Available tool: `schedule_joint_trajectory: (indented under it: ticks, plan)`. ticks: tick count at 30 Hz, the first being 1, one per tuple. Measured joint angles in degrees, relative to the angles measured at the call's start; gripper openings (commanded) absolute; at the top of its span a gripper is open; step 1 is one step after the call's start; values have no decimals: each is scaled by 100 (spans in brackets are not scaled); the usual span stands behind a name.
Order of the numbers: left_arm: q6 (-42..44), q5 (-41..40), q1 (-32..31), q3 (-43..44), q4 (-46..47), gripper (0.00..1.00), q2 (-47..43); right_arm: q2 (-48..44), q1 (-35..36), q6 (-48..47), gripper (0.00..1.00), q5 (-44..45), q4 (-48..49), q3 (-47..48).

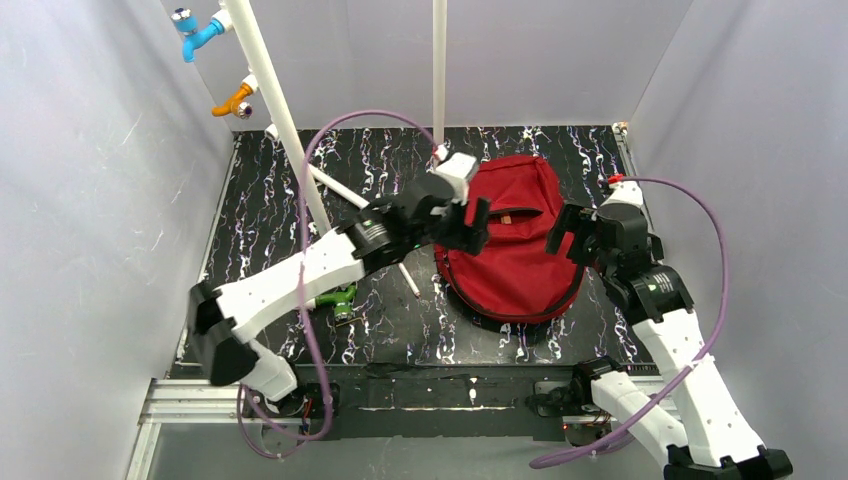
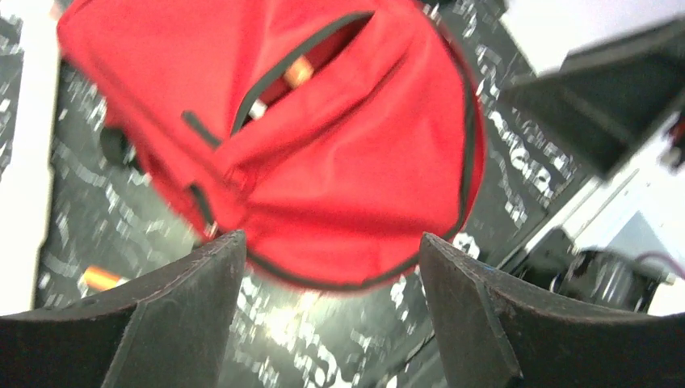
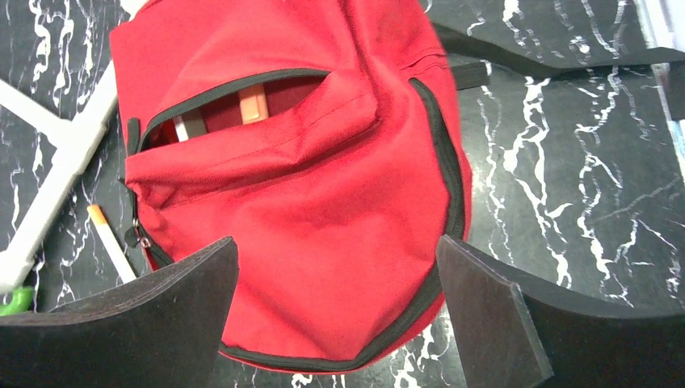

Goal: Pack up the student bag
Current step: Place the stationery in the student bag.

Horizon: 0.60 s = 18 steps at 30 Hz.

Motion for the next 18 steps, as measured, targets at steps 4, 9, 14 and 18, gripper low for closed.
schedule_joint_trajectory:
  ticks: [4,9,14,18]
  plan:
    - [7,-247,4,-863,-699,78,-957,293,0,-168,100,-503,203,-68]
    - [17,-568,17,-2133,-1357,90,-1749,826,9,-553,96,-1405,568,-44]
    - [20,-568,28,-2828,-1049,90,-3340,1512,612,-686,94,-1753,1010,142]
    - [181,-570,28,-2977,-369,91,-4682,2256,1886,-715,87,-1429,1368,444]
